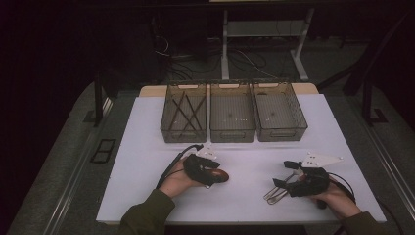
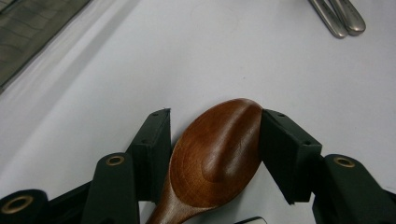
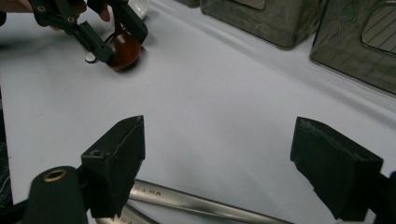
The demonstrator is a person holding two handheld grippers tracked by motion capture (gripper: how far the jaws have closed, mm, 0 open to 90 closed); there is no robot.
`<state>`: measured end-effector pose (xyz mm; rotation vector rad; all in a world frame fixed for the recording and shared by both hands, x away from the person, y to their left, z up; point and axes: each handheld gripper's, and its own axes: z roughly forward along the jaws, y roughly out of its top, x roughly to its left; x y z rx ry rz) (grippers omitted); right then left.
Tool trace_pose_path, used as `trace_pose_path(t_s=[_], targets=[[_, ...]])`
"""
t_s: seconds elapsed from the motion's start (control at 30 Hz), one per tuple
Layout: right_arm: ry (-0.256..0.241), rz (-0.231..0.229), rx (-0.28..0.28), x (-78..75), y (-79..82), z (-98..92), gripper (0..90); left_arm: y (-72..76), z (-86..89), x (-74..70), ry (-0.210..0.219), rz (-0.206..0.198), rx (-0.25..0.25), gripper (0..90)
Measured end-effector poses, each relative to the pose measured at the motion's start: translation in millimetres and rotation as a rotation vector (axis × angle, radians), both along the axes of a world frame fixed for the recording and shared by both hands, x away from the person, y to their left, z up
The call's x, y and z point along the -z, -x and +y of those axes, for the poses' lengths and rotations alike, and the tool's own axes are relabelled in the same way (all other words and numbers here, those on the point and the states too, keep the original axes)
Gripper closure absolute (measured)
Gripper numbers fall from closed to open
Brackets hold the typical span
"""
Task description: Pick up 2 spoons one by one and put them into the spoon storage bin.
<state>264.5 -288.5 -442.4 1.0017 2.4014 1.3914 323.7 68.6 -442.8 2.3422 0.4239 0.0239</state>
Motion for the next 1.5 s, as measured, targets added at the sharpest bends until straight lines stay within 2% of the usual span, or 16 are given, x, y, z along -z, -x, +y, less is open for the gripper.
trace_pose_path(t_s=[0.27,0.47,0.57,0.67,0.77,1.27,1.5], targets=[[-0.001,0.000,0.001,-0.2,0.1,-0.2,17.4,2.3,-0.6,0.9,-0.014,-0.006,0.019,42.8],[-0.001,0.001,0.001,-0.2,0.1,-0.1,17.4,4.9,0.6,1.3,-0.020,-0.001,0.067,47.9],[-0.002,0.000,0.001,-0.3,0.1,-0.2,17.4,6.9,0.9,0.4,-0.048,-0.025,0.091,50.5],[-0.002,0.001,0.001,-0.3,0.1,-0.3,17.4,8.3,0.1,-0.2,-0.068,-0.053,0.092,54.5],[-0.002,0.001,0.001,-0.4,0.2,-0.3,17.4,7.1,0.8,-1.0,-0.078,-0.063,0.095,58.5],[-0.002,0.001,0.000,-0.3,0.0,-0.4,17.4,8.6,0.5,-2.2,-0.079,-0.056,0.103,77.6],[-0.002,0.002,0.000,-0.3,-0.1,-0.3,17.3,8.9,-0.8,-3.8,-0.062,-0.044,0.094,79.5]])
